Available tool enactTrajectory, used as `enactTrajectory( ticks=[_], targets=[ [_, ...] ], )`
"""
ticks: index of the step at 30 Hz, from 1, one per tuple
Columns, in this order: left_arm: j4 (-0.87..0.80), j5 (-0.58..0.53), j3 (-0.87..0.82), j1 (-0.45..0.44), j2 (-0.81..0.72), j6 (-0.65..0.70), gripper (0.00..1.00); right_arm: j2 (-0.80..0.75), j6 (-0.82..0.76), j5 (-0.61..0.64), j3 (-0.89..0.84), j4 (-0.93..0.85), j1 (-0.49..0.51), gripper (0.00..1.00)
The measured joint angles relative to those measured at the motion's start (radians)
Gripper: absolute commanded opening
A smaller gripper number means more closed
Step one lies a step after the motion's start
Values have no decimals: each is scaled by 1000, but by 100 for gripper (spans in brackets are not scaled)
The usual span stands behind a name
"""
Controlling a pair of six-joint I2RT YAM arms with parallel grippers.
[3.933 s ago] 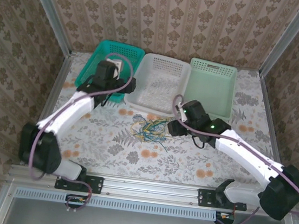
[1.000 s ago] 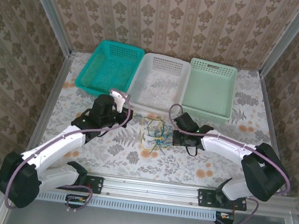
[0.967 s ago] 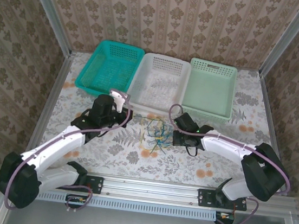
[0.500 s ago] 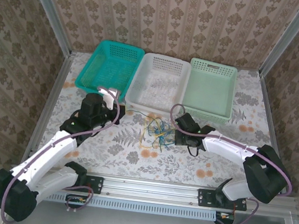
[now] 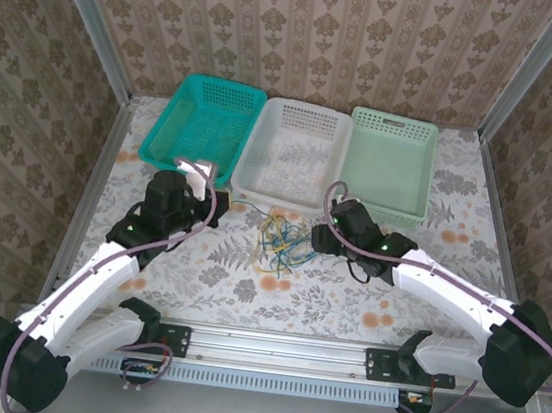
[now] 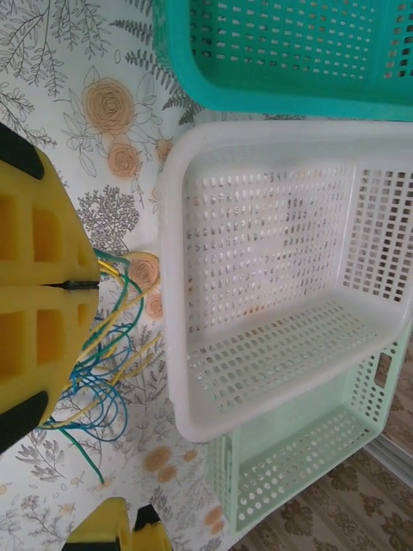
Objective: Untangle the cables
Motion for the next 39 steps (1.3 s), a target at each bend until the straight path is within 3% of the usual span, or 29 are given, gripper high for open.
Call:
enactTrajectory(
  ticks=[6, 16, 19, 23, 27, 39],
  targets=[
    [40, 50, 43, -20, 31, -10, 0, 76, -57, -4, 81, 24, 80, 70],
    [53, 53, 43, -70, 43, -19, 0, 462, -116, -37, 269, 43, 150, 65],
    [52, 45, 43, -70, 21, -19, 0, 517, -132, -42, 311, 37, 152, 54],
    [45, 27, 43, -69, -7, -19, 0, 567, -146, -31, 351, 30, 152, 28],
    [34, 17, 43, -63, -15, -18, 0, 566, -153, 0, 350, 6, 152, 11],
    [-58, 16, 45, 68, -16, 12, 0, 324, -132, -19, 169, 1, 114, 16]
  ],
)
